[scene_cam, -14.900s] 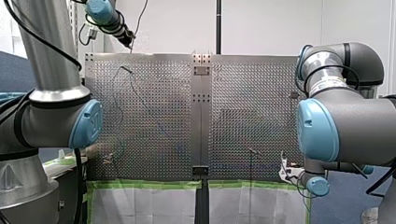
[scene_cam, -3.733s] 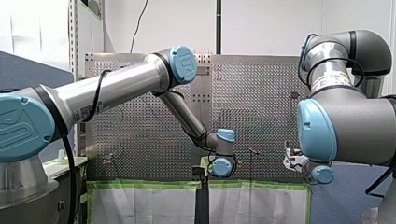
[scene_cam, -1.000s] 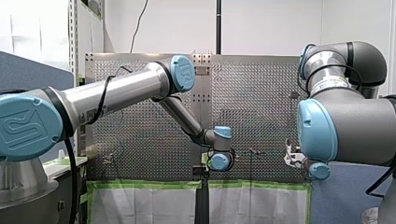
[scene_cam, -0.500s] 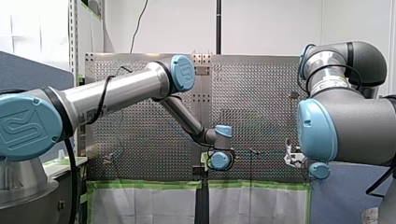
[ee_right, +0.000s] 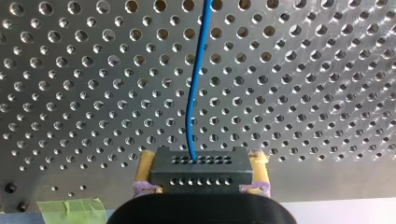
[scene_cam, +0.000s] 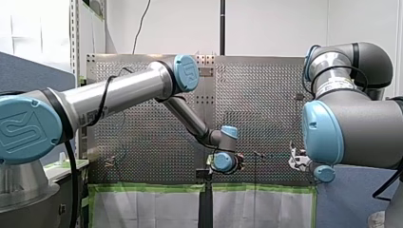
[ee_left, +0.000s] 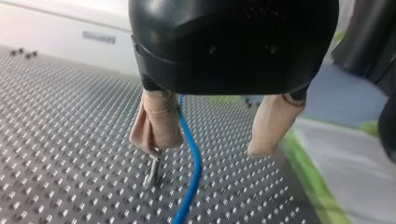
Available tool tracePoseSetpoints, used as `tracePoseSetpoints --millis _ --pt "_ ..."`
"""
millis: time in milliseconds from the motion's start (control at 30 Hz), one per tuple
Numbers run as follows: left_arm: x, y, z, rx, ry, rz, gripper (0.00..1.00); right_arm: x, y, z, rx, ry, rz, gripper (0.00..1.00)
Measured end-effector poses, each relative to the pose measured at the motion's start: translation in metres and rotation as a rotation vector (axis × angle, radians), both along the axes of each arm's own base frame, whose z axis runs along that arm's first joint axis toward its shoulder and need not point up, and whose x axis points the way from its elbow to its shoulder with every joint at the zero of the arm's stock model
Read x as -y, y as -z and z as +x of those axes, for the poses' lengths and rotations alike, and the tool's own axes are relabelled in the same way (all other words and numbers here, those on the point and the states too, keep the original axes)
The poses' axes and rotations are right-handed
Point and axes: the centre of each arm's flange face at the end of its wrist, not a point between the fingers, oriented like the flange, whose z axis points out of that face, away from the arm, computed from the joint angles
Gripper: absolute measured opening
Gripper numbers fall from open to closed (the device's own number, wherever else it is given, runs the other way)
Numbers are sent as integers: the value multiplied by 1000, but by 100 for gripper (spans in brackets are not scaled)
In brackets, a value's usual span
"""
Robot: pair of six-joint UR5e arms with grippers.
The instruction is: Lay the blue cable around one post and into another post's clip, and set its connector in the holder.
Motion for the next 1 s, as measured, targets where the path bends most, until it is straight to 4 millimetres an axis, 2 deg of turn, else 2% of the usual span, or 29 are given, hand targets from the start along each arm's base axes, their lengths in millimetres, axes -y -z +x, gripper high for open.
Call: tracePoseSetpoints --millis 333,500,1000 --pt "-10 -31 -10 -8 37 4 100 0 0 2 2 -2 1 0" --pt "-15 -28 -19 -20 36 13 100 0 0 2 3 -3 1 0" --pt "-10 -26 -28 -36 57 4 100 0 1 2 9 -6 -1 0"
